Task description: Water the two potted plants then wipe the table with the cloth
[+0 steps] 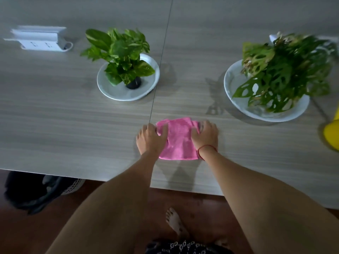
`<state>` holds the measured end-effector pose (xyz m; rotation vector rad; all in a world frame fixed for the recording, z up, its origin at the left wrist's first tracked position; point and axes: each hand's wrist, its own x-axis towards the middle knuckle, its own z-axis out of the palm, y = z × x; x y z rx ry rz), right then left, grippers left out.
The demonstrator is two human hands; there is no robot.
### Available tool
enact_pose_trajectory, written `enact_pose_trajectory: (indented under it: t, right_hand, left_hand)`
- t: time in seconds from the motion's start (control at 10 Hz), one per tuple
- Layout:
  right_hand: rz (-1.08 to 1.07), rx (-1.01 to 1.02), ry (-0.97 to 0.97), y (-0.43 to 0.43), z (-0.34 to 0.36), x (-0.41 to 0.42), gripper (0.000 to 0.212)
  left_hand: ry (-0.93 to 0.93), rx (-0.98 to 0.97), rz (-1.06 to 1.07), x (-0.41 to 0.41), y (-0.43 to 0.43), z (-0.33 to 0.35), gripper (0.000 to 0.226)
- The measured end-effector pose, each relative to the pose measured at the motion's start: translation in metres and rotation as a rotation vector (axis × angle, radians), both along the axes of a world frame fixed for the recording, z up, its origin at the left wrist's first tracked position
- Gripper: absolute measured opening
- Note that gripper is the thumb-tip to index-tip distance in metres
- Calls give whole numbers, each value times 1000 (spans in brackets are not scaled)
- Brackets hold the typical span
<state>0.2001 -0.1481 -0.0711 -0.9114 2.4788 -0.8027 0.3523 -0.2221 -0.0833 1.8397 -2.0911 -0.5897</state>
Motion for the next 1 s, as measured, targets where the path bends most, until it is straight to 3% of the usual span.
enact_pose_trajectory:
  t: [0.1, 0.2, 0.3, 0.5, 0.7, 0.8, 1.0]
  right_hand:
    - [3, 106, -121, 6, 4, -1, 31]
    - [-11, 166, -181, 3, 5, 6, 28]
    - [49, 240, -259, -6, 10, 13, 9]
    - [131, 206, -285, -27, 15, 63, 23]
    - [256, 169, -485, -54, 20, 157, 20]
    - [215, 167, -529, -54, 15, 183, 21]
    - [293, 222, -400, -48, 18, 170, 20]
  left_hand:
    - [0, 119, -82, -10, 9, -2, 55]
    - [48, 186, -145, -11, 11, 1, 42]
    - [85, 229, -151, -9, 8, 10, 27]
    - [132, 282, 12, 49, -15, 20, 20]
    - [58, 257, 264, 140, -45, 25, 17]
    - [61, 298, 304, 164, -47, 20, 17]
    - [62, 288, 321, 156, -37, 23, 26]
